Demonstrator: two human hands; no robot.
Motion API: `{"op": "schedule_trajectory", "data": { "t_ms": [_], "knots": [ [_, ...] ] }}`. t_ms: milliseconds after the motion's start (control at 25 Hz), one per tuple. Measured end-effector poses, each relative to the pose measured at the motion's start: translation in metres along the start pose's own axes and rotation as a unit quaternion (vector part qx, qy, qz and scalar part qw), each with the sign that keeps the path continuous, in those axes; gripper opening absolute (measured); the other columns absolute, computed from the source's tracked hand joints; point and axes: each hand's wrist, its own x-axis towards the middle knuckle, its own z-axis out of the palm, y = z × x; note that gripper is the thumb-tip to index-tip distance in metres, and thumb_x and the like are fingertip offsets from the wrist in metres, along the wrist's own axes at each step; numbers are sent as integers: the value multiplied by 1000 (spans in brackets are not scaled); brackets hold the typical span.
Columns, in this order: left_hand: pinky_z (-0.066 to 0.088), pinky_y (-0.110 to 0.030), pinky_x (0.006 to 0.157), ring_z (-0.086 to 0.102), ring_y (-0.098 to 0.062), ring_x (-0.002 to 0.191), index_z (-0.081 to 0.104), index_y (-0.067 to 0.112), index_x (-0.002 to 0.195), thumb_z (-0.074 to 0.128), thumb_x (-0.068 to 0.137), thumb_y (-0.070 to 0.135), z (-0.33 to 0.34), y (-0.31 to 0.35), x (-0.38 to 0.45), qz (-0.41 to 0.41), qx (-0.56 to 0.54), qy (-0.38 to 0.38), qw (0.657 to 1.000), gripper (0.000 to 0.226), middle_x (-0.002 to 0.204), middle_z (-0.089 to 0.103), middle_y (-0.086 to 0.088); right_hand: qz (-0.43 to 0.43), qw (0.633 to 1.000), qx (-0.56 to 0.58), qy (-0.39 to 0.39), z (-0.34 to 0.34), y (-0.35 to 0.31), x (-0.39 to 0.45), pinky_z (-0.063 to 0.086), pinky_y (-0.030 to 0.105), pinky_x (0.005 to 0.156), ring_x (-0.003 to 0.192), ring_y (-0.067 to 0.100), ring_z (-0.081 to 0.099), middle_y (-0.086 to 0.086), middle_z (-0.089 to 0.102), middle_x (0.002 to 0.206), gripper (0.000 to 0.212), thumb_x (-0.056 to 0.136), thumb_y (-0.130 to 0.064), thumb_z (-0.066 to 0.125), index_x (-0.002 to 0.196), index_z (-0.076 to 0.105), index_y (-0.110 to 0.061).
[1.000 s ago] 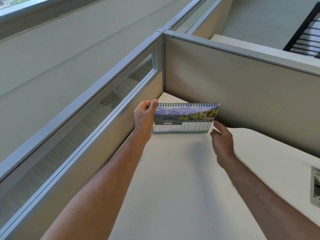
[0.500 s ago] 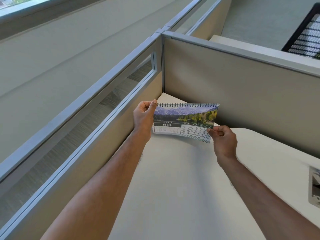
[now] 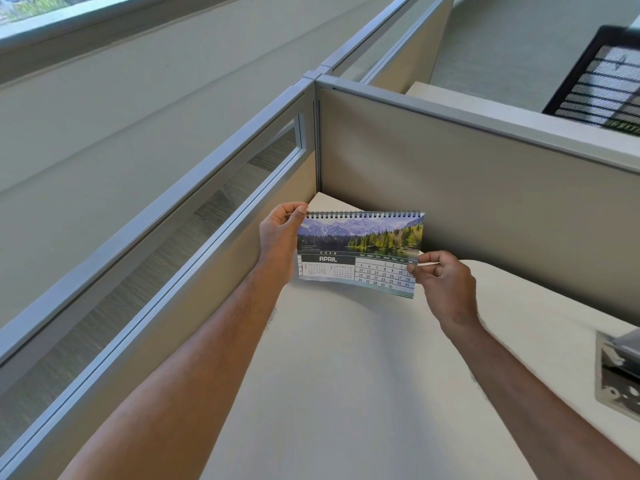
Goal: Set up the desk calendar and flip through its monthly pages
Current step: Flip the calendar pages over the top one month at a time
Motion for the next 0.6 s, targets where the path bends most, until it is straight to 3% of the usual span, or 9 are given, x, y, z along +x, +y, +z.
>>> {"op": "schedule_trajectory", "data": {
  "t_ms": [120,240,320,400,440,600],
  "knots": [
    [55,-14,55,76,-5,70,69,17,94,62,103,28,-3,0,-1,-5,-3,-17,1000,16,71,76,13,8,992,122,-38,-14,-16,-10,53,39,74,81,16,69,-8,75,78,24,91,-15,71,111,62,-23],
    [63,-36,79,76,-26,93,77,23,83,62,95,33,-4,7,-1,-51,-10,-21,998,22,97,79,-7,-15,974,221,-51,-33,-42,-12,45,27,72,73,7,57,-11,63,74,38,86,-13,62,118,61,-33],
    [65,-36,72,76,-29,88,79,25,81,63,91,31,-8,10,-2,-64,-26,-36,997,20,91,79,-7,-16,959,275,-59,-43,-65,-7,48,24,71,74,9,56,-2,58,81,39,86,-11,56,115,67,-34],
    [63,-25,61,74,-24,88,77,20,89,58,98,21,-9,10,-2,-55,-16,-36,998,21,85,78,-1,-9,951,300,-66,-49,-85,3,53,21,68,73,8,59,1,59,84,35,91,-6,53,110,72,-27],
    [62,-24,65,72,-24,92,75,18,92,55,99,14,-9,10,-2,-46,-9,-36,998,21,87,76,-2,-4,950,305,-67,-50,-93,9,53,18,65,70,6,61,-1,62,84,31,93,-5,52,108,73,-23],
    [64,-43,85,75,-34,98,71,15,104,50,98,8,-8,5,-2,-34,-25,-50,998,23,101,76,-13,9,952,303,-51,-47,-110,26,52,18,63,70,6,64,-4,70,82,24,95,-7,54,100,74,-19]
  ]
}}
